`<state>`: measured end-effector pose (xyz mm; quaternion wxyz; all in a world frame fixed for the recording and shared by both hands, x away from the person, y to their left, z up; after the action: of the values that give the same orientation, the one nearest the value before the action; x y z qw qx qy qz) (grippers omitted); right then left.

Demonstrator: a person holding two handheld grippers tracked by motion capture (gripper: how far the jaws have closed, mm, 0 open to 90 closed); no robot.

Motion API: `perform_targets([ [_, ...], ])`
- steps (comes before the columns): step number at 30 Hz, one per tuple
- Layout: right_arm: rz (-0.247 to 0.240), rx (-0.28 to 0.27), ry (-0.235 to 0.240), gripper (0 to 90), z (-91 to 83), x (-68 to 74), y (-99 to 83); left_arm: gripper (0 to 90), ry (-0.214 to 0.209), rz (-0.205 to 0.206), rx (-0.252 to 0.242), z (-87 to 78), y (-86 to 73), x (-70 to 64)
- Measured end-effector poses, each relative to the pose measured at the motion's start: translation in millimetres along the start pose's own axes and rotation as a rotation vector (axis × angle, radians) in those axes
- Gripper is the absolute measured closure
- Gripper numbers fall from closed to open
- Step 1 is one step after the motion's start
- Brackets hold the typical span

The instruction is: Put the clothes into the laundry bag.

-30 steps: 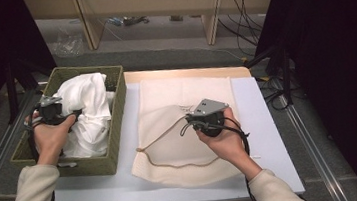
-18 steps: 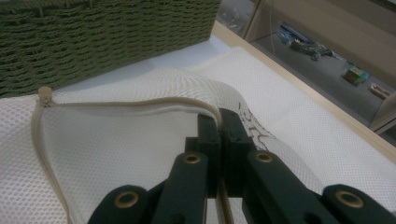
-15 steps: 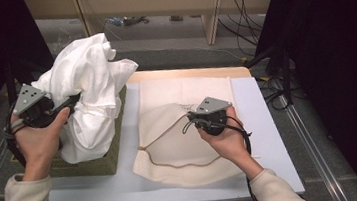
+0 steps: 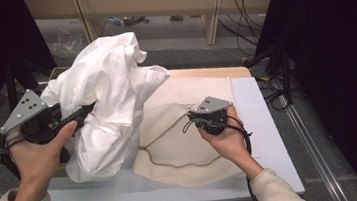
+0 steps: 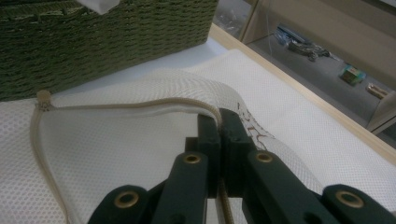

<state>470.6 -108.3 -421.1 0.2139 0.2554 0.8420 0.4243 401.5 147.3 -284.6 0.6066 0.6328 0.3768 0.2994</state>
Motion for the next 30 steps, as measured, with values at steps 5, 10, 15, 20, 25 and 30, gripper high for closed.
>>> perform_targets([
  [5,0.008,-0.009,-0.012,89.2,-1.8,-3.4,0.8,71.6,-0.111,0.001,0.001,-11.7,2.6,-34.1],
  [10,-0.003,-0.018,-0.010,89.2,-2.4,-4.7,2.2,71.6,-0.225,0.036,0.032,-22.0,-3.6,-67.4],
  [15,0.021,-0.011,-0.013,89.2,-5.6,-5.9,1.8,71.6,-0.347,0.058,0.089,-27.1,-20.9,-100.1],
  [20,0.047,-0.028,0.005,89.2,-5.8,-4.6,3.4,71.5,-0.427,0.091,0.185,-23.2,-49.3,-122.3],
  [25,0.040,-0.034,-0.022,89.3,-6.8,-8.5,4.1,71.4,-0.447,0.090,0.280,-8.1,-82.0,-128.7],
  [30,0.059,-0.047,-0.020,89.4,-8.3,-8.7,5.9,71.3,-0.433,0.095,0.386,13.6,-118.6,-131.4],
])
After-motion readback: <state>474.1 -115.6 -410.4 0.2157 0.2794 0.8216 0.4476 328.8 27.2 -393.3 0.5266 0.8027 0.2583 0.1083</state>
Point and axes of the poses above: each handheld gripper's, and its own axes: z roughly forward along the jaws, y roughly out of its top, x roughly to its left, the point moved 10 cm from there along z, roughly forward along the jaws, and after that the axes turned 7 degrees about y, right-handed, at the moved point
